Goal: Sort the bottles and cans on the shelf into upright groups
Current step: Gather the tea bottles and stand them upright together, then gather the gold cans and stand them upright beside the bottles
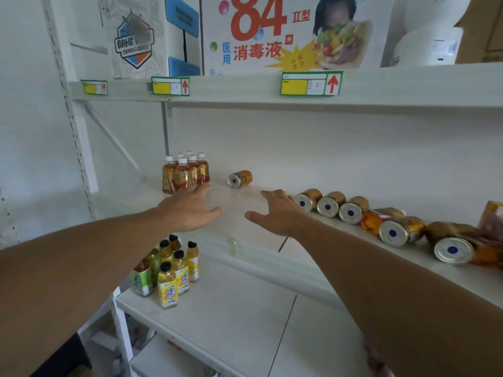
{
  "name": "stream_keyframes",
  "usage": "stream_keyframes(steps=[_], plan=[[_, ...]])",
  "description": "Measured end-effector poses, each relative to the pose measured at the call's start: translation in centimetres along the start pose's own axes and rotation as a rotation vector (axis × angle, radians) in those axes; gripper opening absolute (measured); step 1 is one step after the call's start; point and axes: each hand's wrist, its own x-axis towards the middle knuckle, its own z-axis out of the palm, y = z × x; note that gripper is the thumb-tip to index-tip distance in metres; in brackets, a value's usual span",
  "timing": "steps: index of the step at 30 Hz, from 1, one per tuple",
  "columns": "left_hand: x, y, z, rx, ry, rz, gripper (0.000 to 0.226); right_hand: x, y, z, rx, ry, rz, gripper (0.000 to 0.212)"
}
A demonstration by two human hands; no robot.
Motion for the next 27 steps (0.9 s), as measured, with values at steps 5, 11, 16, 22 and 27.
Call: stream_keyframes(steps=[5,11,16,22,27], plan=[[0.0,2.7,1.9,-0.005,-0.025,0.040,0.099,-1.5,2.5,0.1,0.001,-0.017,0.019,0.096],[1.2,4.2,1.6,0.008,-0.009,0.141,0.090,-2.4,4.1,-0.9,-0.020,0.020,0.064,0.097],[2.7,4.3,1.2,-0.023,0.003,0.200,0.090,-2.5,5.4,-2.0,-0.038,0.053,0.141,0.094],[4.5,3.3,3.0,-0.085,-0.043,0.240,0.087,-3.0,6.2,-1.4,-0.074,0.078,0.217,0.086],[6.4,2.7,5.1,-0.066,-0.063,0.241,0.088,-2.5,7.3,-1.4,-0.108,0.080,0.230,0.078]])
